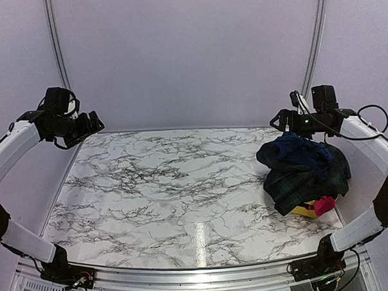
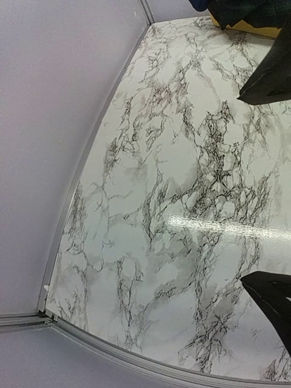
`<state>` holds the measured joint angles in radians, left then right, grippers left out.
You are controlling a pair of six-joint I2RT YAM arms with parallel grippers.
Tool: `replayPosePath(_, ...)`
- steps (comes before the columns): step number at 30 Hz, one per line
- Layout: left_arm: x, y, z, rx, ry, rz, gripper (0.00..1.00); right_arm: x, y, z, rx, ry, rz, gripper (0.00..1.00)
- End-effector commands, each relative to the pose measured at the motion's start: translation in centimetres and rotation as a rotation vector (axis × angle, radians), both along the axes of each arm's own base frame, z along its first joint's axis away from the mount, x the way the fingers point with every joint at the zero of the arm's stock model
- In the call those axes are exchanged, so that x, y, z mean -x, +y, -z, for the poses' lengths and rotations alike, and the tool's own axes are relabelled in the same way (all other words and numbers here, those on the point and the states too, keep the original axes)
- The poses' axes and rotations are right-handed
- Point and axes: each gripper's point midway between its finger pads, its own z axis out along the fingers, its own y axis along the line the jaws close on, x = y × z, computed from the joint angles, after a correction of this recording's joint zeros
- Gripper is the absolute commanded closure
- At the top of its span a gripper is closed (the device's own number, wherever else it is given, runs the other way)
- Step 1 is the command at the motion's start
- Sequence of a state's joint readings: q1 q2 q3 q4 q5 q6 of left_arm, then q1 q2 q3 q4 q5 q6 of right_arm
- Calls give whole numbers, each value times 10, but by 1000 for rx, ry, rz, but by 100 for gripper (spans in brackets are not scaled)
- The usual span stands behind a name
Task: Fold and stack the mixed laundry pile
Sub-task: Pick up the crumpled T-shirt from the bin.
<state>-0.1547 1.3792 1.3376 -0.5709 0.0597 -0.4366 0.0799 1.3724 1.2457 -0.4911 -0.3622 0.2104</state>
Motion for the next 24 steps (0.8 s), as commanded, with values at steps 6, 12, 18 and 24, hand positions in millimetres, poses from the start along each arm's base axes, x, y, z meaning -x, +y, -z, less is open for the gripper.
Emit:
replayPosePath(6,-2,-14,8,25,47,54,1,14,-54,-30,10,53,152,1)
replayPosePath(12,-7,-22,16,33,70,80,1,42,-119,-17,66,182,328,1)
replayPosePath(18,-12,-26,26,39,96,92,1,55,-135,29,95,310,378,1)
replayPosePath(24,-16,-33,36,61,124,106,1,41,-131,59,47,358,363,2)
